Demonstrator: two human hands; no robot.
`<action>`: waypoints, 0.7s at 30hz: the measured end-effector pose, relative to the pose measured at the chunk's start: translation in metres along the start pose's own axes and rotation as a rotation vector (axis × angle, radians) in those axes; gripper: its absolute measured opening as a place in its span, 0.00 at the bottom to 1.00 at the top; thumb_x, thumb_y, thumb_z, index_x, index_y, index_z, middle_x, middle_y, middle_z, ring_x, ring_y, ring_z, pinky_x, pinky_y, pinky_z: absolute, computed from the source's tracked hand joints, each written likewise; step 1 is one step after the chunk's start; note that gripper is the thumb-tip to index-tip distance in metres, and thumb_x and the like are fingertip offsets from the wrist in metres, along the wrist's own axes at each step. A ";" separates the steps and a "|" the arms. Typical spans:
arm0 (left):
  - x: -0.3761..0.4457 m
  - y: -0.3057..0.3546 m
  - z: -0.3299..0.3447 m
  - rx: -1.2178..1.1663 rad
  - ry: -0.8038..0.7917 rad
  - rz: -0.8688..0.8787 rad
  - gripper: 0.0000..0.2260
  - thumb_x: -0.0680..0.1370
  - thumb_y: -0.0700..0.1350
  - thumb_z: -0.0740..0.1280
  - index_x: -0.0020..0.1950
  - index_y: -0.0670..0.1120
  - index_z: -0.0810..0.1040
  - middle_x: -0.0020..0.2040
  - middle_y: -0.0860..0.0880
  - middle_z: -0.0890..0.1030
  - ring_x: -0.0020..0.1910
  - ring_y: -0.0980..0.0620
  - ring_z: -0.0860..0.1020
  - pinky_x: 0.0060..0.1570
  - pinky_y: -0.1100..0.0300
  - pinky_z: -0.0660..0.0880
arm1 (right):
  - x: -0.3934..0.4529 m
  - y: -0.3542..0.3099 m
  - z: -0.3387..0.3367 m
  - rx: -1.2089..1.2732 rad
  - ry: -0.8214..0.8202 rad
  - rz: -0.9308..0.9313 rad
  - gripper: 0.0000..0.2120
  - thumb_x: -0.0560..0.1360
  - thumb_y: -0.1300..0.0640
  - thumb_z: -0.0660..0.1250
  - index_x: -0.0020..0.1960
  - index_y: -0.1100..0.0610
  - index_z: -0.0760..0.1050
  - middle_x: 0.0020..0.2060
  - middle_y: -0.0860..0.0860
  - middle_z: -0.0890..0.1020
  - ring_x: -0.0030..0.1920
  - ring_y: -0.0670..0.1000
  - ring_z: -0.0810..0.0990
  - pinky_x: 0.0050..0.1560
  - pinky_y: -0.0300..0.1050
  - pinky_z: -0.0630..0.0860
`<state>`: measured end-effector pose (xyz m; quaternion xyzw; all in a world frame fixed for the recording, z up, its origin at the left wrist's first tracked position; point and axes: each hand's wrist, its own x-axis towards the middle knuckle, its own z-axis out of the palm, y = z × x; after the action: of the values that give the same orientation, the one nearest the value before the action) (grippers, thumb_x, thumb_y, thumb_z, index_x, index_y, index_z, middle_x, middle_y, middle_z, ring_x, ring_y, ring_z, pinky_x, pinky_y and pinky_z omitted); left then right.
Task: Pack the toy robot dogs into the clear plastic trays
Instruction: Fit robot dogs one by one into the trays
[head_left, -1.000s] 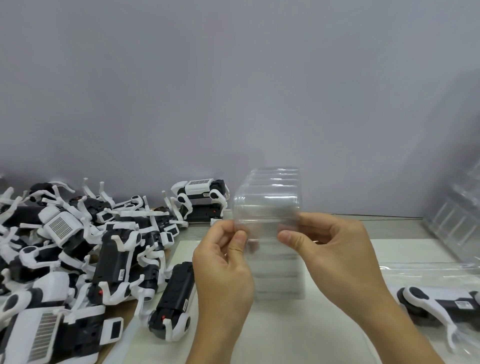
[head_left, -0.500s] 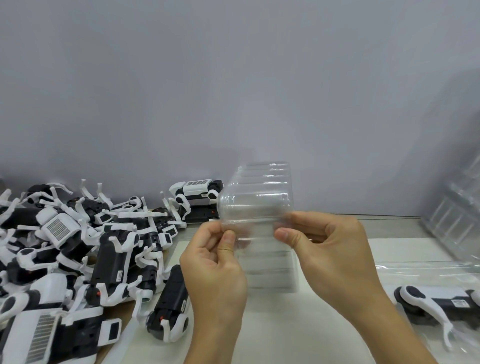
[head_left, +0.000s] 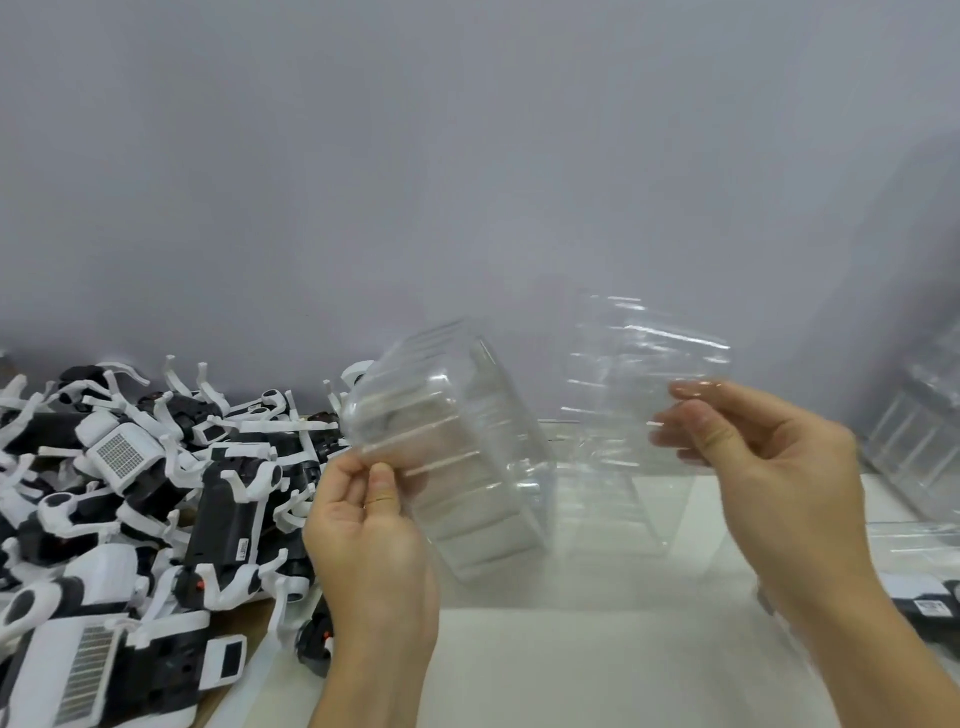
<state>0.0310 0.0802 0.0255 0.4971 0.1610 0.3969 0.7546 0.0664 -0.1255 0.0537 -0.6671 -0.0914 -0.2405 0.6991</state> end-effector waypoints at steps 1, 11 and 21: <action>0.000 0.000 0.000 -0.016 0.011 -0.028 0.16 0.83 0.31 0.56 0.45 0.48 0.76 0.35 0.58 0.83 0.35 0.62 0.78 0.45 0.65 0.74 | 0.002 0.000 -0.004 0.022 0.057 0.002 0.08 0.78 0.61 0.68 0.47 0.50 0.82 0.38 0.47 0.86 0.39 0.48 0.86 0.42 0.36 0.80; -0.015 -0.020 0.010 -0.072 -0.011 -0.383 0.11 0.83 0.32 0.57 0.45 0.42 0.74 0.38 0.48 0.78 0.34 0.59 0.78 0.47 0.63 0.74 | 0.010 -0.004 -0.014 0.132 0.414 0.025 0.07 0.82 0.59 0.63 0.56 0.56 0.80 0.41 0.47 0.84 0.43 0.47 0.85 0.42 0.32 0.77; -0.022 -0.029 0.004 0.831 -0.222 -0.331 0.24 0.76 0.50 0.73 0.66 0.43 0.69 0.55 0.50 0.78 0.55 0.48 0.75 0.54 0.55 0.70 | 0.011 -0.007 -0.017 0.045 0.436 -0.098 0.08 0.80 0.57 0.64 0.52 0.47 0.80 0.39 0.42 0.85 0.43 0.47 0.85 0.48 0.37 0.80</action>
<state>0.0321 0.0559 -0.0014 0.7646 0.3019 0.1171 0.5573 0.0692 -0.1444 0.0629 -0.5784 0.0242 -0.4109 0.7043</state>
